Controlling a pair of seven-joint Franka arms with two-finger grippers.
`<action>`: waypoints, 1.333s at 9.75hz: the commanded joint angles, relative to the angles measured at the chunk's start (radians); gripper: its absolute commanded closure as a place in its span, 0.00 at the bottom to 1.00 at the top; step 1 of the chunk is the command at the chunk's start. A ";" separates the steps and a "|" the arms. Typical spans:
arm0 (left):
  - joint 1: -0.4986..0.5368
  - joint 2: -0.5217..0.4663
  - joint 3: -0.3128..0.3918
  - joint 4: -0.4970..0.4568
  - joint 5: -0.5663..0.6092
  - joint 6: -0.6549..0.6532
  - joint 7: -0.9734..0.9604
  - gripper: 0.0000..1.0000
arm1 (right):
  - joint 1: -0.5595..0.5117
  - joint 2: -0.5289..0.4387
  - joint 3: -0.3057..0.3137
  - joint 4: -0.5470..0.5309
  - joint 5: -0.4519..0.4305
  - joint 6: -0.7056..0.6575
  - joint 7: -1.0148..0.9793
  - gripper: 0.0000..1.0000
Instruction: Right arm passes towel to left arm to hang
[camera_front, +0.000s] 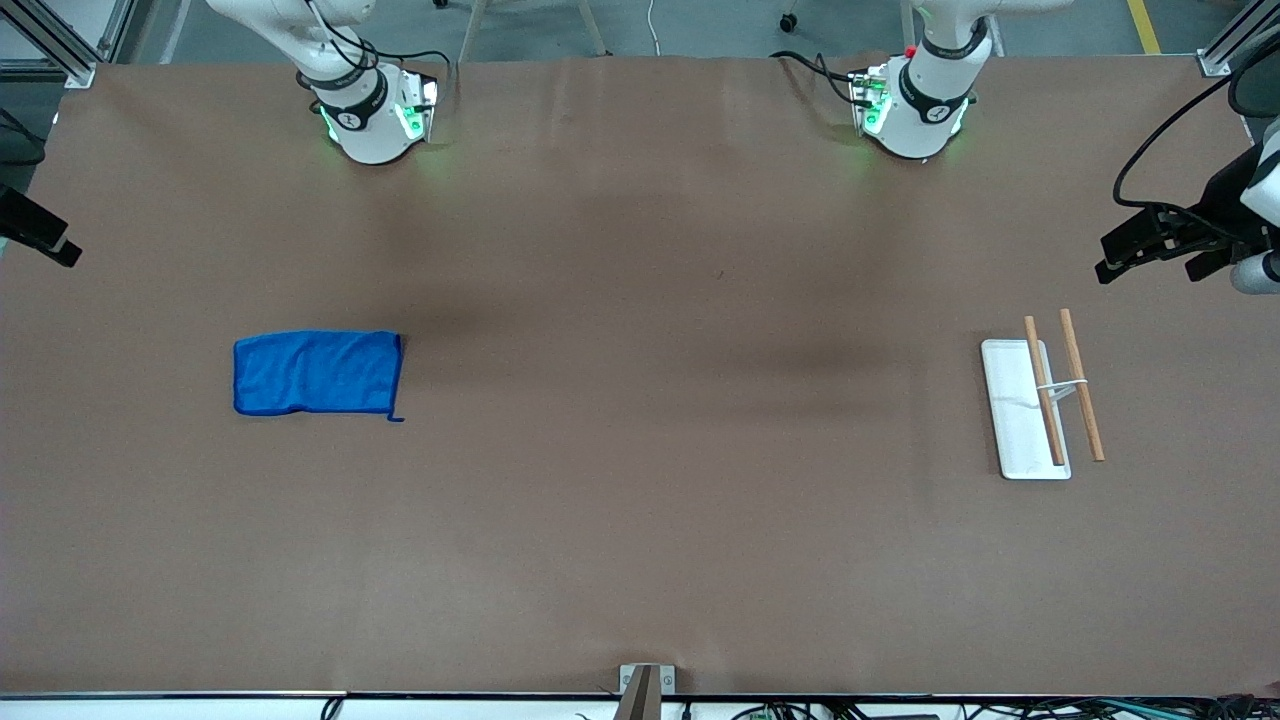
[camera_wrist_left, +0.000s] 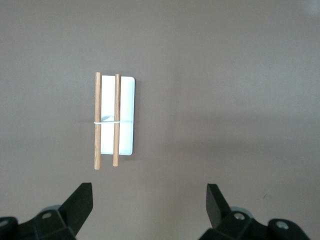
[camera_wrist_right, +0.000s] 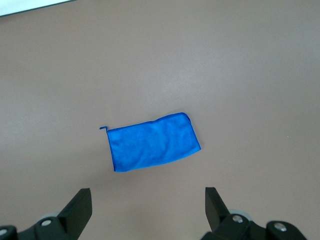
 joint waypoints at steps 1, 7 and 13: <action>0.006 0.011 -0.002 -0.013 -0.013 -0.004 0.023 0.00 | -0.001 -0.006 0.005 -0.004 -0.014 -0.003 -0.008 0.00; 0.007 0.018 -0.002 -0.010 -0.013 -0.004 0.023 0.00 | 0.010 -0.003 0.011 -0.103 -0.014 0.024 -0.008 0.00; 0.004 0.019 -0.002 -0.010 -0.013 -0.005 0.021 0.00 | 0.005 0.141 0.011 -0.554 -0.002 0.548 -0.137 0.00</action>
